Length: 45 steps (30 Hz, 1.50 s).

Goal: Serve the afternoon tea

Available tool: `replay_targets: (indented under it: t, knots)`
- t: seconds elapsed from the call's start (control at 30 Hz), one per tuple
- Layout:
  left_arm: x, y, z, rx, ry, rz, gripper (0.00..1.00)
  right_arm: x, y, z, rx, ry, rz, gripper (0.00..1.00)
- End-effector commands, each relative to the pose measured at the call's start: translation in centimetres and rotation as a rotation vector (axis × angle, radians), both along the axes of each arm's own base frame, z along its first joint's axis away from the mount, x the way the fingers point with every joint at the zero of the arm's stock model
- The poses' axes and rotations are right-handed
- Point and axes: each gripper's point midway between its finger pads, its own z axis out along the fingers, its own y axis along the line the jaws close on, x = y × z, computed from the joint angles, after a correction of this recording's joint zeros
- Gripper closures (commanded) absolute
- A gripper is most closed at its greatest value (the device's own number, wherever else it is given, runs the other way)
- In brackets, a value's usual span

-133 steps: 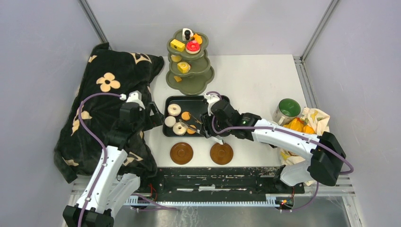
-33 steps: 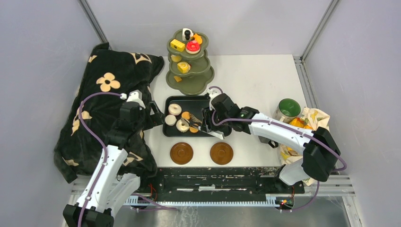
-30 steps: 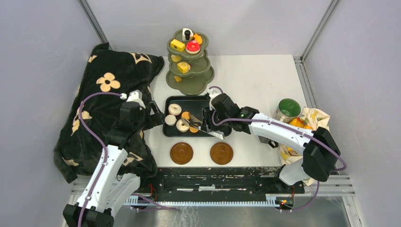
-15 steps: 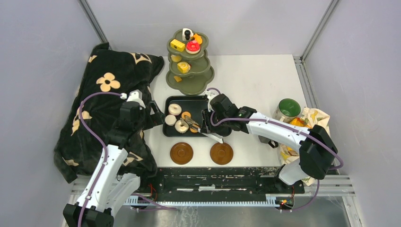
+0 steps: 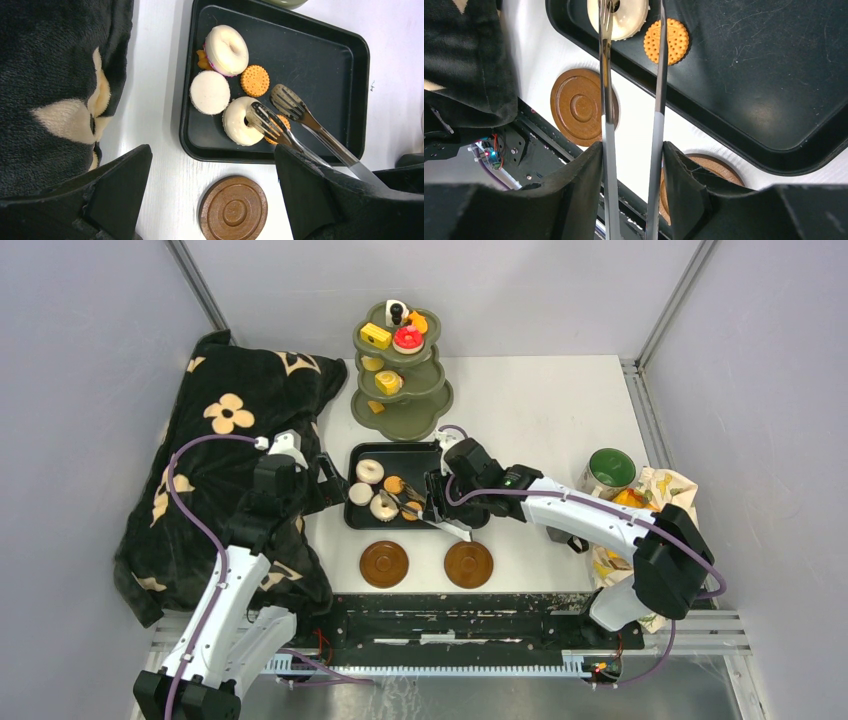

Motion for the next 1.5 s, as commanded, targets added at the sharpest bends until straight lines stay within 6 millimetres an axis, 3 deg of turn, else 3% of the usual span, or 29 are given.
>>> replay_targets:
  t: [0.0,0.17,0.27,0.5,0.73,1.0,1.37,1.47]
  knots:
    - [0.7,0.0,1.3,-0.007,-0.049,0.014,0.01,1.2,0.9,2.9,0.064,-0.036,-0.041,0.48]
    - [0.6,0.1,1.4,-0.007,-0.055,0.018,0.01,0.9,1.2,2.7,0.084,-0.017,-0.033,0.50]
    - [0.5,0.1,1.3,-0.009,-0.052,0.020,0.01,0.6,1.3,2.7,0.096,-0.005,-0.023,0.56]
    - [0.4,0.2,1.3,-0.010,-0.054,0.022,0.01,0.5,1.5,2.9,0.109,-0.010,-0.006,0.89]
    - [0.5,0.3,1.4,0.000,-0.054,0.023,0.01,1.1,0.2,6.3,0.119,-0.113,-0.036,0.99]
    - [0.4,0.2,1.2,-0.007,-0.052,0.022,0.01,1.7,-4.9,7.8,-0.001,-0.243,-0.145,0.99]
    - [0.5,0.2,1.2,-0.005,-0.054,0.021,0.01,1.1,-11.7,3.6,-0.274,-0.270,-0.262,0.99]
    - [0.7,0.2,0.9,-0.002,-0.048,0.018,0.01,1.4,-12.0,3.9,-0.293,-0.307,-0.267,0.99]
